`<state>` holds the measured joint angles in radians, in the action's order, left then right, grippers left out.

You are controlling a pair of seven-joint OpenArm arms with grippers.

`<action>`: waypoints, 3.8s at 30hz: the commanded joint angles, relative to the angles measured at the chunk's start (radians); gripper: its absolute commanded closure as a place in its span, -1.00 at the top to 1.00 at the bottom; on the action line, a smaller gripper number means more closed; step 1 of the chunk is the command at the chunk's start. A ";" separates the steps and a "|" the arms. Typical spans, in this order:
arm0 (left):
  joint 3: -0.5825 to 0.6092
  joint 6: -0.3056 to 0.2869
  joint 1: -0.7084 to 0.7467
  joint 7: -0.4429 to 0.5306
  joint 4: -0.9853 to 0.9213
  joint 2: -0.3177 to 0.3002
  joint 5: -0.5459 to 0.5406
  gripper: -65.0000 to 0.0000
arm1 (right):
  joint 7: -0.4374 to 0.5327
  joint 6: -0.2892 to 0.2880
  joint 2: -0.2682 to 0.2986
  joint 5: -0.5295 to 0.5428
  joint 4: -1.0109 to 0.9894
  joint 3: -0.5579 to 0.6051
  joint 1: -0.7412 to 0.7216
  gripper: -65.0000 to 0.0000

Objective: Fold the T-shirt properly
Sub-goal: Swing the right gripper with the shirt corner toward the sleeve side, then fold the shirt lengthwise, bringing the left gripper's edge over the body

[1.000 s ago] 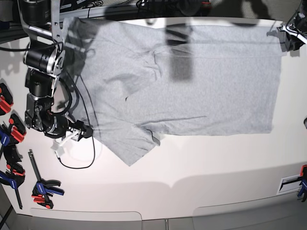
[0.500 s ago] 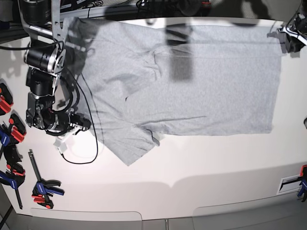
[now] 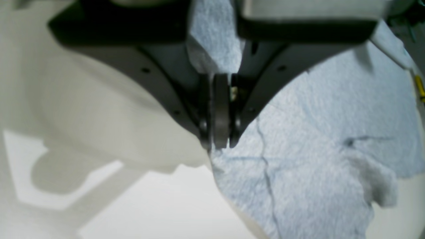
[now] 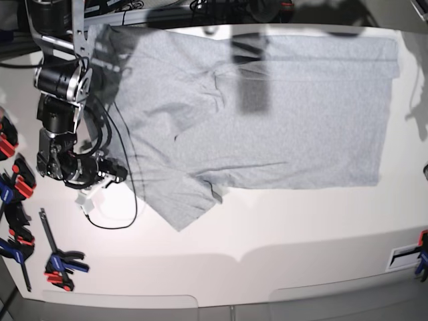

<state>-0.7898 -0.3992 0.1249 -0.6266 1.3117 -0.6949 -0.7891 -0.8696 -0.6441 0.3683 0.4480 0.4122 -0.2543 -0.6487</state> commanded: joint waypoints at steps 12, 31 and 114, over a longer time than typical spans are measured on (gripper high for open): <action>0.311 -0.061 -0.547 0.038 -0.807 -0.166 -0.084 -0.38 | -0.012 0.008 0.011 -0.023 0.007 0.002 -0.018 -1.00; 0.387 -0.064 -0.680 0.058 -1.048 0.067 -0.076 -0.06 | -0.014 0.008 0.011 -0.026 0.007 0.002 -0.018 -1.00; 0.386 -0.299 -0.433 -0.533 -0.607 -0.107 -0.637 -1.00 | -0.455 -0.054 -0.050 0.655 1.256 -0.309 0.838 -1.00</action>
<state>-0.3985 -0.6895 -0.2928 -1.1610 0.6926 -0.7708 -1.3960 -1.3407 -0.6891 0.3012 1.0786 1.6516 -0.5564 0.1993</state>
